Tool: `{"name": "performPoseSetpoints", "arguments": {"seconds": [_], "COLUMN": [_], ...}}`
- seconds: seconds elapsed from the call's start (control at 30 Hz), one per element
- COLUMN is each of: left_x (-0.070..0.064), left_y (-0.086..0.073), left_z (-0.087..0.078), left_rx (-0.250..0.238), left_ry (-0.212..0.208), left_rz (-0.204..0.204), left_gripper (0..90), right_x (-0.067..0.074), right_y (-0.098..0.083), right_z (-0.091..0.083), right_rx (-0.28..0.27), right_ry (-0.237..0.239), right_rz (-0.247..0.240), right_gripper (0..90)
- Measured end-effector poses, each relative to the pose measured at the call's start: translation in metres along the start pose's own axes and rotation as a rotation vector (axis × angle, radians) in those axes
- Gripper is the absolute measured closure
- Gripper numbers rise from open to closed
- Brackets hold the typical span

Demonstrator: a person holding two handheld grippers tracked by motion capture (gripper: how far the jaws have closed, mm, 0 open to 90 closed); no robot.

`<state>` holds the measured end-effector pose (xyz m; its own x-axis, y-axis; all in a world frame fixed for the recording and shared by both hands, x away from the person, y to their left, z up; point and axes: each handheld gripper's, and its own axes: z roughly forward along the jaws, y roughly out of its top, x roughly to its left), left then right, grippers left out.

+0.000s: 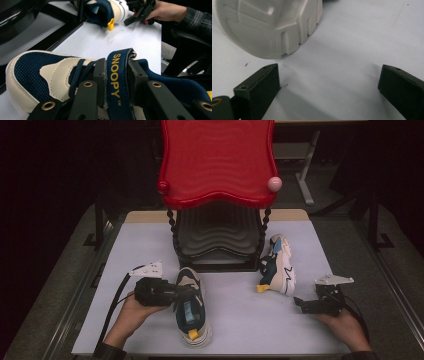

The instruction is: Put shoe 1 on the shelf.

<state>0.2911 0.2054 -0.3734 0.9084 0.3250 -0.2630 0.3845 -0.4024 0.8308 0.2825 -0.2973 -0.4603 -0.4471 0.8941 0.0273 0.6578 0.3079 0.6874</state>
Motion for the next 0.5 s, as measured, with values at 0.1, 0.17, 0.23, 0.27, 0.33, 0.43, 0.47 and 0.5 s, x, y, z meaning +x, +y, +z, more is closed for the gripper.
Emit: {"name": "performPoseSetpoints", "arguments": {"seconds": [0.1, 0.17, 0.23, 0.27, 0.33, 0.43, 0.47, 0.5], "left_x": [-0.004, -0.006, -0.008, -0.009, -0.010, -0.012, -0.012, -0.013], "left_y": [0.007, 0.012, 0.016, 0.019, 0.024, 0.031, 0.033, 0.036], "left_z": [0.003, 0.005, 0.007, 0.008, 0.010, 0.014, 0.015, 0.017], "left_rx": [0.002, -0.002, -0.009, -0.014, -0.021, -0.031, -0.034, -0.035], "left_ry": [-0.011, -0.022, -0.028, -0.033, -0.039, -0.048, -0.051, -0.053], "left_rz": [0.017, 0.025, 0.030, 0.034, 0.041, 0.047, 0.050, 0.052], "left_gripper": [71.8, 71.9, 71.9, 71.9, 72.0, 72.1, 72.1, 72.1], "right_x": [0.000, 0.000, 0.000, 0.000, 0.000, 0.000, 0.000, 0.000], "right_y": [0.000, 0.000, 0.000, 0.000, 0.000, 0.000, 0.000, 0.000], "right_z": [0.000, 0.000, 0.000, 0.000, 0.000, 0.000, 0.000, 0.000], "right_rx": [0.000, 0.000, 0.000, 0.000, 0.000, 0.002, 0.001, 0.001], "right_ry": [0.000, 0.000, 0.000, 0.000, 0.000, 0.000, 0.000, 0.000], "right_rz": [0.000, 0.000, 0.000, 0.000, 0.000, 0.000, 0.000, 0.000], "right_gripper": [3.1, 3.1, 3.1, 3.1, 3.1, 3.1, 3.1, 3.1]}}
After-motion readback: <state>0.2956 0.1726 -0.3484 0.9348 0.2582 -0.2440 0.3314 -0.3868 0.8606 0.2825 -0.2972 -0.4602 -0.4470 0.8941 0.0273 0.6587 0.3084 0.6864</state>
